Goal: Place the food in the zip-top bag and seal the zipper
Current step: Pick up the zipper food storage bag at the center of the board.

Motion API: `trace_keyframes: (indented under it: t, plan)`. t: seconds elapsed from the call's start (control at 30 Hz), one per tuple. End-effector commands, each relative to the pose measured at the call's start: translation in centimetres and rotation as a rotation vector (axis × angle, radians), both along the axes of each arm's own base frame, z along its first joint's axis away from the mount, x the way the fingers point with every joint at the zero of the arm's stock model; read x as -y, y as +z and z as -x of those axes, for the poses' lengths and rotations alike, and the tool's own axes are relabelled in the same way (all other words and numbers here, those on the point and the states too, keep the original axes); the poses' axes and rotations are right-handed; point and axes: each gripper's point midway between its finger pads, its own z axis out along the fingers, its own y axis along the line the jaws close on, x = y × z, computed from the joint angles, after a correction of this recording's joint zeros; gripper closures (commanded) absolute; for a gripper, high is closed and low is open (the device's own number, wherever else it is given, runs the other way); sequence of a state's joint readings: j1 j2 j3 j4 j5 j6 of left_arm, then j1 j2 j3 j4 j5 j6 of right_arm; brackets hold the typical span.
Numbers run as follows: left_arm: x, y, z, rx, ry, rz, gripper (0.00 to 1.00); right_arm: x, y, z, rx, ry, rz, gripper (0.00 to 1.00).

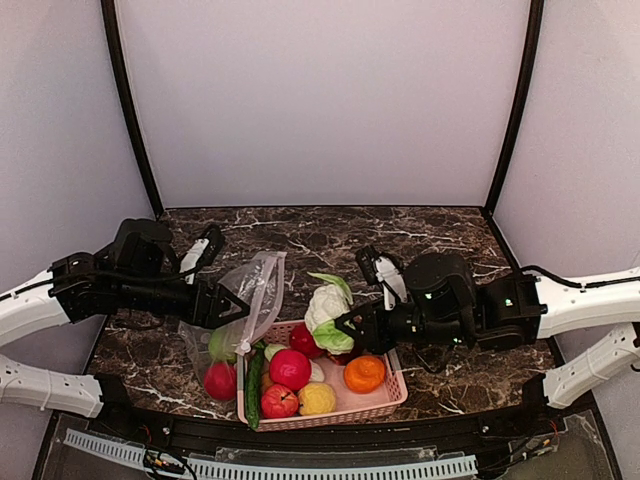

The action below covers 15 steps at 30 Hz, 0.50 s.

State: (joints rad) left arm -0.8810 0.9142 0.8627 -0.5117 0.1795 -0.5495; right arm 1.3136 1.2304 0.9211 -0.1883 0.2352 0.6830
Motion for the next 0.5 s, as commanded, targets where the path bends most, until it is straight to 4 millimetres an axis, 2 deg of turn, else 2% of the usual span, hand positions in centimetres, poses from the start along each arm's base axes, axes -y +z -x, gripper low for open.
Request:
trace_keyframes:
  t: [0.0,0.13,0.27,0.33,0.47]
  plan:
    - [-0.3,-0.9,-0.3,0.004,0.008,-0.050,0.40,-0.3,1.1,-0.1,0.015,0.015,-0.032,0.84]
    - [0.1,-0.5,-0.6,0.022,0.000,-0.050,0.60,-0.5,1.3,-0.3,0.015,0.010,-0.034,0.84]
    - [-0.4,-0.2,-1.4,0.034,0.066,-0.033,0.92,-0.3,1.6,-0.6,0.018,-0.001,-0.042,0.84]
    - [-0.9,0.0,-1.7,0.038,0.112,-0.022,0.98,-0.1,1.8,-0.7,0.019,-0.008,-0.048,0.84]
    - [-1.6,0.8,-2.4,0.059,0.159,0.015,0.99,0.1,2.2,-0.8,0.018,-0.012,-0.059,0.84]
